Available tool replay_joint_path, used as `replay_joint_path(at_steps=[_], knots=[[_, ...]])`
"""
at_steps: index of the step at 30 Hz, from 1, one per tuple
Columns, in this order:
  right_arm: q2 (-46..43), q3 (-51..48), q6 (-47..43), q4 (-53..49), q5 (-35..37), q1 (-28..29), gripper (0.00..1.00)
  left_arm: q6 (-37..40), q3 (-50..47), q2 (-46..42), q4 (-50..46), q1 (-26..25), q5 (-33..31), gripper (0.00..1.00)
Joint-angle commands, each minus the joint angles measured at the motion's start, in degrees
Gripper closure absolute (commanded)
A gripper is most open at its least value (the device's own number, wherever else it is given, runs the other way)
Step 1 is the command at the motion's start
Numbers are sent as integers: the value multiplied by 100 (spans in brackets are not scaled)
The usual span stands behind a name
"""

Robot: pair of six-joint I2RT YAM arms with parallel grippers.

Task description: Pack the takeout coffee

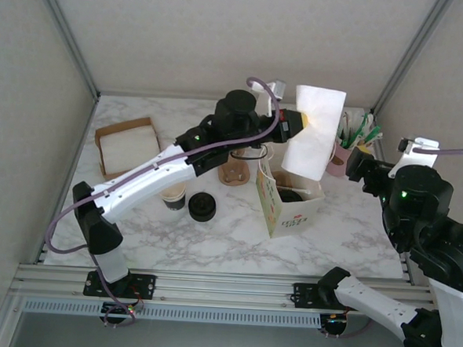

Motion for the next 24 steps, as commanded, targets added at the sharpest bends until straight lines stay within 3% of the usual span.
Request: replay_joint_path(at_steps=[1,13,24], knots=[[25,-63,39,-88,114,25,1,-161,-37,0,288,-79,-131,100],[334,-93,-3,-147,-324,29,1,-397,-1367,-469,651,-79,-706,100],[790,-53,11,-226,-720,8,1,-326,-1635,-672,233,-279,-1684,100]])
